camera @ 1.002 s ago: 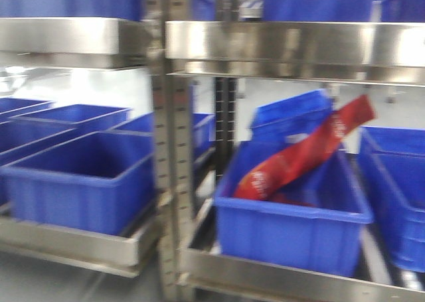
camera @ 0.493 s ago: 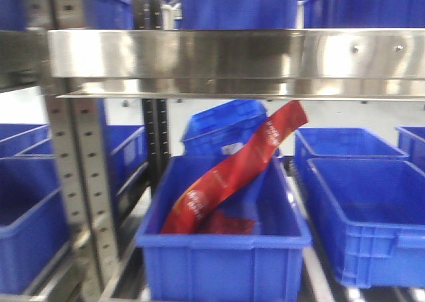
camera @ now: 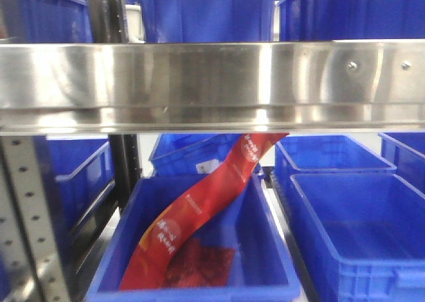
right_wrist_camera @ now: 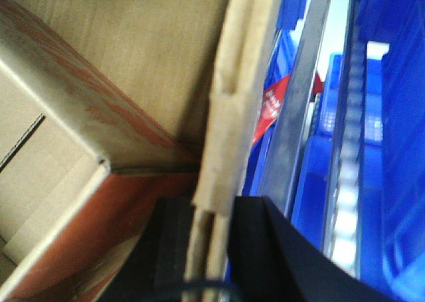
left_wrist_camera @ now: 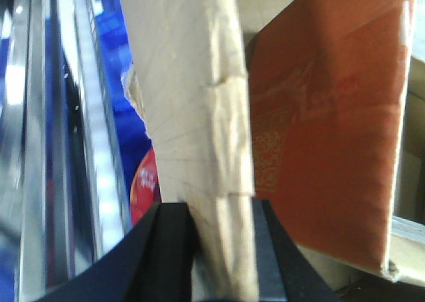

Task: Stack two boxes on right shelf middle
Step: 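Turn toward the steel shelf rack and approach its middle level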

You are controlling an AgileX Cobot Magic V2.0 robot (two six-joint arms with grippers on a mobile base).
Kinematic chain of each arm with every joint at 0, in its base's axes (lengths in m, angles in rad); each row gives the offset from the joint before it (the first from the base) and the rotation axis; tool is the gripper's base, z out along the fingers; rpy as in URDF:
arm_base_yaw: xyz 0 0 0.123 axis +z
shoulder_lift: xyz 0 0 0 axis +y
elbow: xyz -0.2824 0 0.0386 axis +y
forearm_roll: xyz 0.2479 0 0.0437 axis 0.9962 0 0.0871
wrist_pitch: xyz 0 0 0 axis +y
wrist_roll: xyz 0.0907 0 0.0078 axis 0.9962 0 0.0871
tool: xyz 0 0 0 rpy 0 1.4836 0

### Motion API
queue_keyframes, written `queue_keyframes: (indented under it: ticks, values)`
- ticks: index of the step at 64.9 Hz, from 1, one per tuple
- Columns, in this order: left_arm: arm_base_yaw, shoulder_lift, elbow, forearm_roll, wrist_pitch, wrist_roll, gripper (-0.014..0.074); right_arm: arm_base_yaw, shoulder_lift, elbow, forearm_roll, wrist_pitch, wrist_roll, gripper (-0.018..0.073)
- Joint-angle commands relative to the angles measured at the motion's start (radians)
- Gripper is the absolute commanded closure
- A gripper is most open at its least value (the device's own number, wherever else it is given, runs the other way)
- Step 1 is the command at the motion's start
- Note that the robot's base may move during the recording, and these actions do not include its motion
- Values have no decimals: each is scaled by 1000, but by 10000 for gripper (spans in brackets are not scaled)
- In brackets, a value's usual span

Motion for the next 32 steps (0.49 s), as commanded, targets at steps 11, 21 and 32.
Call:
queue_keyframes:
  ticks: [11, 21, 32]
  values:
    - [1, -17, -16, 5, -46, 9, 708, -8, -8, -8, -33, -38, -5, 722]
    - [1, -17, -16, 5, -46, 9, 708, -8, -8, -8, -33, -38, -5, 722]
    - [1, -17, -16, 5, -46, 9, 708, -8, -8, -8, -33, -38, -5, 722]
